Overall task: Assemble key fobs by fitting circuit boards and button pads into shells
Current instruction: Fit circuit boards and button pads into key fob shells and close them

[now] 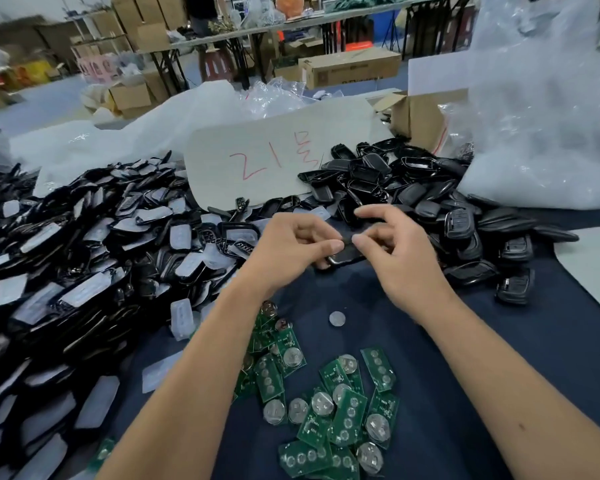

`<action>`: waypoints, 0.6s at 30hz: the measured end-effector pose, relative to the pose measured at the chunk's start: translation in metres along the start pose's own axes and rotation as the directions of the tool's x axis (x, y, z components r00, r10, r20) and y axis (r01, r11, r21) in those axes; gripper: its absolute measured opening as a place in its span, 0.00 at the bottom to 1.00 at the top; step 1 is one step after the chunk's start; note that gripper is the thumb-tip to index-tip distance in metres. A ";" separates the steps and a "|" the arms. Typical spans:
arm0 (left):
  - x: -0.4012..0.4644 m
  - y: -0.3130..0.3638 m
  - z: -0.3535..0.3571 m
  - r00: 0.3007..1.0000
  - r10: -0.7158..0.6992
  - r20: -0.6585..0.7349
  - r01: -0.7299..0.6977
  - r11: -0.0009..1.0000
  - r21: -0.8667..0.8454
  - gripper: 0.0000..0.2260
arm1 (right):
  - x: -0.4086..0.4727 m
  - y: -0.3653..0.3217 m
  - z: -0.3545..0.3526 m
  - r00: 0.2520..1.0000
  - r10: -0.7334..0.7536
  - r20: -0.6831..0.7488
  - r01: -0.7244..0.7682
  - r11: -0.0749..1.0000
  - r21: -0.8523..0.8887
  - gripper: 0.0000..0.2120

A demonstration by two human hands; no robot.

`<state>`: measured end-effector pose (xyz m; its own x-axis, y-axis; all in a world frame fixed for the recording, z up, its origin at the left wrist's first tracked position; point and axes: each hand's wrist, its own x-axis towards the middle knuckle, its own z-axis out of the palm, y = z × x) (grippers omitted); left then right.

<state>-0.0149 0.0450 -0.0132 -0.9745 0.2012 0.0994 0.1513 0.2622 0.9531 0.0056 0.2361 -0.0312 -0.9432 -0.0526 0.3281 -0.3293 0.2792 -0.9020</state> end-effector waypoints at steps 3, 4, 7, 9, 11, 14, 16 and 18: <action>-0.002 0.004 0.003 0.997 -0.071 0.010 0.072 0.985 -0.155 0.05 | 0.003 0.002 0.003 0.982 0.170 -0.079 -0.129 0.920 0.371 0.09; -0.003 0.005 0.005 0.996 -0.086 0.006 0.086 0.975 -0.206 0.04 | 0.003 0.002 0.003 0.977 0.204 -0.063 -0.151 0.868 0.473 0.10; -0.003 0.007 0.007 0.990 -0.139 -0.005 0.130 0.941 -0.313 0.03 | 0.003 0.002 0.004 0.975 0.219 -0.019 -0.162 0.775 0.611 0.14; -0.004 0.009 0.006 0.986 -0.160 0.051 0.168 0.918 -0.360 0.03 | 0.003 0.001 0.004 0.974 0.224 -0.022 -0.163 0.768 0.619 0.16; -0.005 0.010 0.004 0.982 -0.147 0.120 0.183 0.907 -0.380 0.04 | 0.004 0.000 0.002 0.971 0.237 0.008 -0.183 0.726 0.663 0.17; -0.005 0.014 0.000 0.981 -0.083 0.176 0.142 0.924 -0.354 0.05 | 0.005 -0.002 0.001 0.964 0.248 0.091 -0.228 0.604 0.764 0.16; -0.003 0.016 0.001 0.988 -0.069 0.137 0.111 0.940 -0.321 0.03 | 0.005 -0.001 0.003 0.960 0.266 0.083 -0.224 0.561 0.797 0.15; 0.000 0.016 0.006 0.999 -0.033 0.009 0.035 0.981 -0.188 0.05 | 0.005 0.000 0.007 0.952 0.307 0.005 -0.197 0.598 0.777 0.13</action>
<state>-0.0116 0.0545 -0.0001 -0.9774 0.2012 0.0649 0.0837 0.0865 0.9927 0.0010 0.2286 -0.0313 -0.9989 0.0309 0.0339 -0.0455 -0.5680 -0.8217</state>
